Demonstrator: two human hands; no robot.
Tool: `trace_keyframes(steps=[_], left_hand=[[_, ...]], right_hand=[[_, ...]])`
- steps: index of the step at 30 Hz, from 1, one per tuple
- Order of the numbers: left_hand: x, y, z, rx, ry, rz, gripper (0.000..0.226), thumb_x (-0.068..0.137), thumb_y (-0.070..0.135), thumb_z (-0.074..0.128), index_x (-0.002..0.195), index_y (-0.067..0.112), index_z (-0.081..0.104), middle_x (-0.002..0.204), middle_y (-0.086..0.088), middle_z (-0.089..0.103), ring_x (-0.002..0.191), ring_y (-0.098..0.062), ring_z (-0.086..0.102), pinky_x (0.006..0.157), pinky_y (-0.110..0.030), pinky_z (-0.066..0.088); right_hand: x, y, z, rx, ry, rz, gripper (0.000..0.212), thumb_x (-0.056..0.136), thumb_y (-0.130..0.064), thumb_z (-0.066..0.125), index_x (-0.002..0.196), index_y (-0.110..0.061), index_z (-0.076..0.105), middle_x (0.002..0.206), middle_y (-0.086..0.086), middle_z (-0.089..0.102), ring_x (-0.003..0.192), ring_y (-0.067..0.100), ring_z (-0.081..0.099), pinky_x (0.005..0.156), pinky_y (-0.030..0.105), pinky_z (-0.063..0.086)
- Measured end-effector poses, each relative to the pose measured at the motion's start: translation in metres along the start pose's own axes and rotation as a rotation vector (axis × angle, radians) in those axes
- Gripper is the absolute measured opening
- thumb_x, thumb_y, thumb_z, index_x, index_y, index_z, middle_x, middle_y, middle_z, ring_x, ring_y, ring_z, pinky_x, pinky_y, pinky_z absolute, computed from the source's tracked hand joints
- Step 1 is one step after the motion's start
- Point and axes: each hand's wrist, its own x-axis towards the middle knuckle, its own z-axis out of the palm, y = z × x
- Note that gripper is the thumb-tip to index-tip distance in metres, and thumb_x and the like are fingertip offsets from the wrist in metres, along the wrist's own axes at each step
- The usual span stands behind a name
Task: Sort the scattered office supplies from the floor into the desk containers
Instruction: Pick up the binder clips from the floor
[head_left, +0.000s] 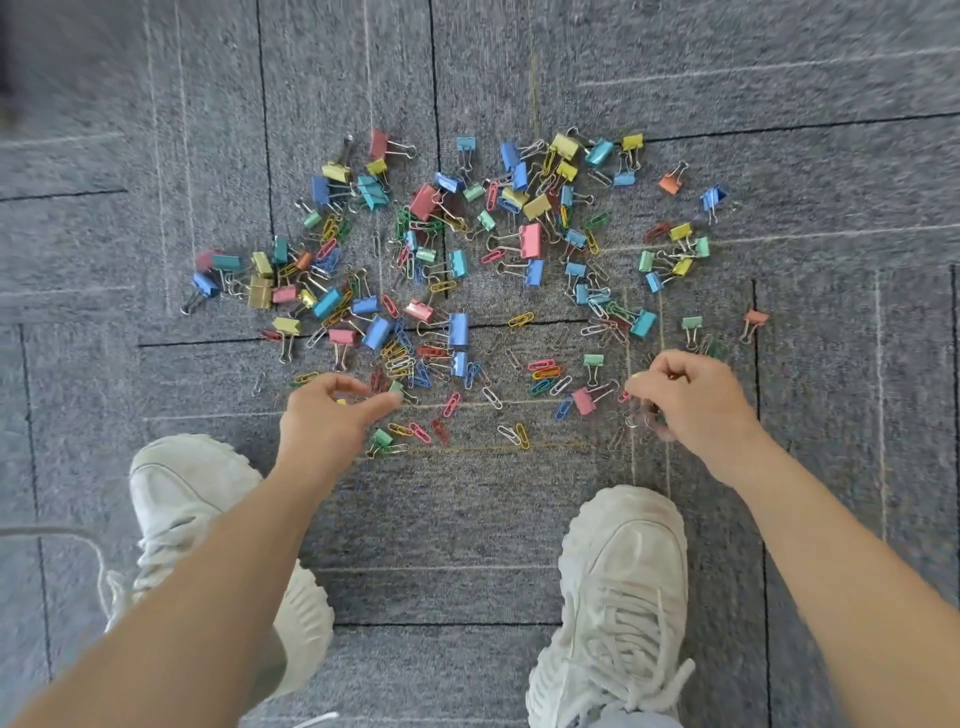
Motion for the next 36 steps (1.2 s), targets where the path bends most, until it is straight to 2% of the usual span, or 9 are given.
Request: trace_keyframes(steps=[5,10,15,18,21,25,29,33,36], left_hand=[[-0.007,0.013,0.017,0.183,0.045,0.089,0.030,0.075,0.044,0.082,0.087,0.022,0.066,0.078,0.003,0.065,0.054,-0.014,0.057,0.049,-0.024,0.040],[-0.006,0.015,0.024,0.185,0.071,0.041,0.033,0.075,0.039,0.084,0.092,0.021,0.062,0.083,0.006,0.056,0.066,-0.013,0.059,0.050,-0.026,0.041],[-0.003,0.011,0.022,0.186,0.059,0.059,0.021,0.075,0.035,0.085,0.083,0.028,0.067,0.083,0.003,0.068,0.065,-0.027,0.071,0.054,-0.034,0.056],[-0.002,0.010,0.021,0.194,0.023,0.060,0.017,0.077,0.030,0.084,0.082,0.024,0.069,0.080,0.000,0.069,0.056,-0.022,0.062,0.054,-0.034,0.055],[-0.001,0.009,0.018,0.234,-0.070,0.060,0.014,0.081,0.026,0.081,0.085,0.019,0.069,0.076,-0.006,0.070,0.052,-0.018,0.054,0.050,-0.030,0.050],[-0.007,0.016,0.001,-0.106,-0.328,-0.014,0.019,0.078,0.016,0.081,0.084,0.006,0.066,0.059,-0.001,0.061,0.045,-0.014,0.041,0.039,-0.023,0.036],[-0.008,0.013,-0.021,-0.607,-0.619,-0.211,0.027,0.066,0.015,0.084,0.079,0.011,0.060,0.063,0.000,0.047,0.052,-0.008,0.040,0.042,-0.017,0.034],[-0.009,-0.004,-0.029,-0.790,-0.763,-0.256,0.081,0.041,0.017,0.101,0.108,0.001,0.058,0.065,0.000,0.051,0.052,-0.006,0.045,0.044,-0.015,0.040],[-0.013,-0.014,-0.023,-0.911,-0.800,-0.264,0.075,0.038,0.010,0.101,0.097,0.009,0.055,0.075,-0.003,0.063,0.051,-0.007,0.049,0.043,-0.016,0.040]], right_hand=[[-0.014,-0.005,-0.005,0.494,-0.134,0.114,0.024,0.066,-0.008,0.059,0.054,-0.016,0.040,0.088,0.013,0.066,0.067,0.023,0.047,0.049,0.029,0.027],[-0.016,0.000,-0.005,0.589,-0.101,0.145,0.027,0.084,0.001,0.049,0.065,-0.016,0.039,0.073,0.006,0.057,0.065,0.019,0.048,0.047,0.026,0.029],[-0.013,0.003,-0.002,0.569,-0.214,0.167,0.016,0.092,-0.004,0.045,0.086,-0.018,0.049,0.068,0.004,0.051,0.060,0.019,0.048,0.049,0.027,0.024],[-0.013,0.004,0.008,0.352,-0.120,0.080,0.021,0.098,-0.009,0.047,0.089,-0.016,0.065,0.068,0.001,0.055,0.062,0.019,0.047,0.048,0.026,0.031],[-0.010,0.013,0.019,-0.378,0.115,-0.251,0.009,0.095,-0.031,0.060,0.093,-0.029,0.069,0.075,-0.009,0.065,0.065,0.018,0.059,0.058,0.032,0.050],[-0.008,0.015,0.030,-0.792,0.037,-0.371,0.028,0.091,-0.050,0.062,0.116,-0.037,0.062,0.097,-0.008,0.066,0.088,0.021,0.064,0.070,0.036,0.054],[-0.007,0.014,0.037,-0.932,0.094,-0.489,0.025,0.092,-0.047,0.062,0.112,-0.032,0.063,0.091,-0.008,0.061,0.081,0.019,0.062,0.057,0.028,0.044],[-0.003,0.011,0.037,-0.979,0.085,-0.522,0.026,0.093,-0.047,0.060,0.115,-0.032,0.062,0.094,-0.008,0.061,0.082,0.020,0.062,0.057,0.028,0.043],[0.000,0.007,0.035,-0.991,0.044,-0.501,0.023,0.090,-0.049,0.063,0.103,-0.029,0.061,0.091,-0.009,0.061,0.080,0.018,0.061,0.058,0.028,0.042]])
